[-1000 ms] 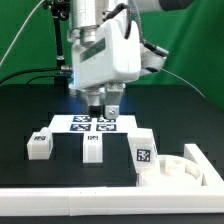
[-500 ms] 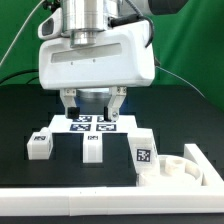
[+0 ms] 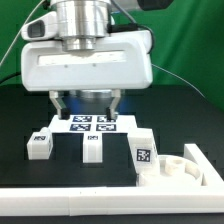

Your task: Assemble stool

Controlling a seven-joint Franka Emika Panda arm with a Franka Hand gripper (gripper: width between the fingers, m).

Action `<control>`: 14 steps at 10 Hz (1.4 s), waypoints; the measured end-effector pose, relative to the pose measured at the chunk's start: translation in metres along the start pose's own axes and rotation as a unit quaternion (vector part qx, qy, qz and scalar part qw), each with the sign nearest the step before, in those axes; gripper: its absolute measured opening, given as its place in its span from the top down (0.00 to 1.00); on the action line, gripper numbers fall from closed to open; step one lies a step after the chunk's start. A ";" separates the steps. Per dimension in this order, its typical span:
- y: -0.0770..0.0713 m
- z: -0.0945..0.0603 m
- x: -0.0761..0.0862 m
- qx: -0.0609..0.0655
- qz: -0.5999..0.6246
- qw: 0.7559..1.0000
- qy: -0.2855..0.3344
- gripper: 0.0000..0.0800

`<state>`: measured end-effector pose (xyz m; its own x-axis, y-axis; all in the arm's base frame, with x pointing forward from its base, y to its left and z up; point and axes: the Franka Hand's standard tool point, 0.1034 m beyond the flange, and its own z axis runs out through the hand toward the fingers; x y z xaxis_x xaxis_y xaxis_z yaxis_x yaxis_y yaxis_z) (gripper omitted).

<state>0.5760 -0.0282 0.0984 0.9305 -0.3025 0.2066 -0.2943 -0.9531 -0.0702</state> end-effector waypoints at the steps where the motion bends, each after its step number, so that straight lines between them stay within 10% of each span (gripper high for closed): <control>1: 0.002 0.000 0.000 -0.002 -0.043 0.999 0.000 0.19; 4: 0.009 0.003 -0.001 -0.008 -0.119 0.993 -0.006 0.19; 7: 0.018 0.018 -0.044 0.011 -0.158 0.979 -0.124 0.19; 13: 0.011 0.023 -0.053 -0.007 -0.119 0.962 -0.246 0.19; 14: 0.018 0.020 -0.059 -0.031 -0.084 0.950 -0.300 0.19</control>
Offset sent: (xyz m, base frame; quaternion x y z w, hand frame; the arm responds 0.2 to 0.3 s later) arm 0.0000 0.0000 0.0000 0.0000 0.0000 -0.1296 0.9916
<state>0.5197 -0.0272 0.0656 0.9165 -0.1075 -0.3854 -0.1261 -0.9917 -0.0234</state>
